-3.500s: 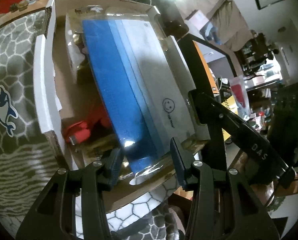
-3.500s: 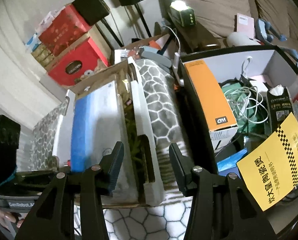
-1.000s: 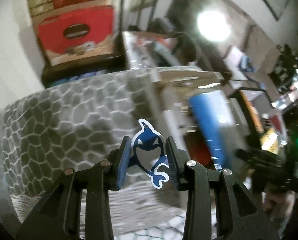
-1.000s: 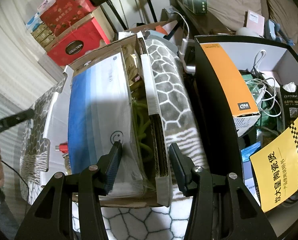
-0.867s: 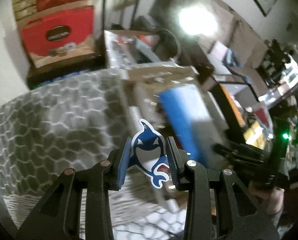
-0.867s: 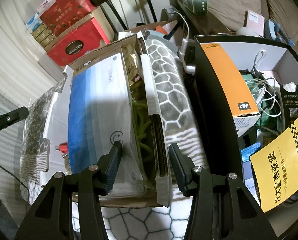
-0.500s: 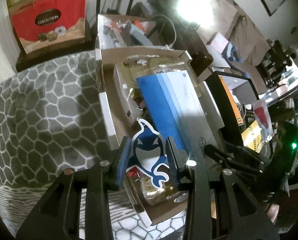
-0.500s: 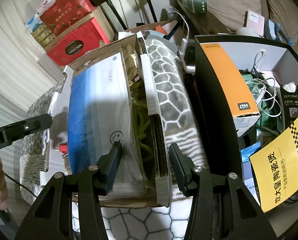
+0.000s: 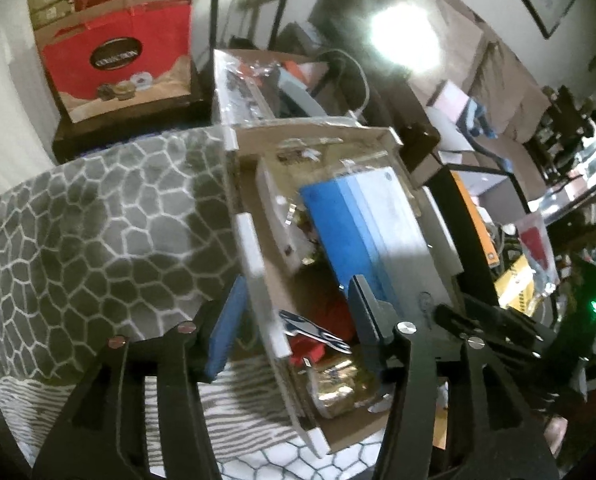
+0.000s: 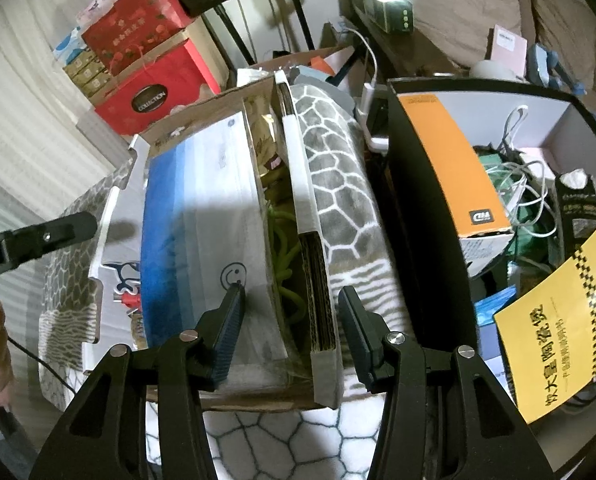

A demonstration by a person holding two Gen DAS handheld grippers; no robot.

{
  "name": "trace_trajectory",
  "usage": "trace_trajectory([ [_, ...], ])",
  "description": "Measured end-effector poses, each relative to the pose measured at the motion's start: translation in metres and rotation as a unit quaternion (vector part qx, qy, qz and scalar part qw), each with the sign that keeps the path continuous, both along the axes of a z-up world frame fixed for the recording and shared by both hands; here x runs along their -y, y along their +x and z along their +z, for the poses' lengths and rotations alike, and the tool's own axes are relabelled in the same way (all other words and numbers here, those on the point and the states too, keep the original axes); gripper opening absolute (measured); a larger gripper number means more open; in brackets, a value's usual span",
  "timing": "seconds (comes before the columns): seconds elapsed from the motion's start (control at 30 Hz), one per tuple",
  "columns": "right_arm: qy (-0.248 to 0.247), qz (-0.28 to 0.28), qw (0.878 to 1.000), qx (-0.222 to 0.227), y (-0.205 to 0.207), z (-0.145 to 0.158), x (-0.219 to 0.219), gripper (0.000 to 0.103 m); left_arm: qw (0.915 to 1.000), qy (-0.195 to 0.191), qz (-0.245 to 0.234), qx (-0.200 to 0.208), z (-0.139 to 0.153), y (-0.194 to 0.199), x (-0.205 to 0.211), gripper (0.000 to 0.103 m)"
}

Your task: Organize objects

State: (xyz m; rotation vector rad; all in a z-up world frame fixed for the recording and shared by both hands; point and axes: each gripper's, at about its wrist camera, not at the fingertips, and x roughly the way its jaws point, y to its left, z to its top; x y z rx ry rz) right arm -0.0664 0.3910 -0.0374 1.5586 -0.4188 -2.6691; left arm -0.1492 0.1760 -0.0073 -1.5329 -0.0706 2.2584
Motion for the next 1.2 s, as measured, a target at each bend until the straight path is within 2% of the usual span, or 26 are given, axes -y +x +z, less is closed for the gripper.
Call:
trace_trajectory([
  [0.27,0.007,-0.015,0.999,-0.033,0.023,0.023,0.0,0.05,0.9996,-0.01,0.025,0.009,-0.014,-0.012,0.011,0.057],
  [0.43,-0.023,-0.014,0.998,-0.048,0.055,0.032,0.002,0.051,0.9993,0.0,0.026,0.028,-0.03,-0.02,0.01,0.057],
  [0.53,-0.045,-0.01,0.998,-0.048,0.071,0.032,0.006,0.051,0.9986,0.027,0.027,0.038,-0.038,-0.025,0.011,0.048],
  [0.7,-0.128,0.001,0.991,-0.036,0.089,0.022,0.012,0.053,0.9962,0.047,0.039,0.062,-0.05,-0.033,0.015,0.021],
  [0.8,-0.162,0.013,0.986,-0.028,0.087,0.014,0.022,0.053,0.9945,0.059,0.051,0.069,-0.052,-0.034,0.018,0.021],
  [1.2,-0.202,-0.003,0.979,-0.017,0.06,-0.01,0.038,0.053,0.9902,0.078,0.097,0.064,-0.052,-0.024,0.027,0.02],
])
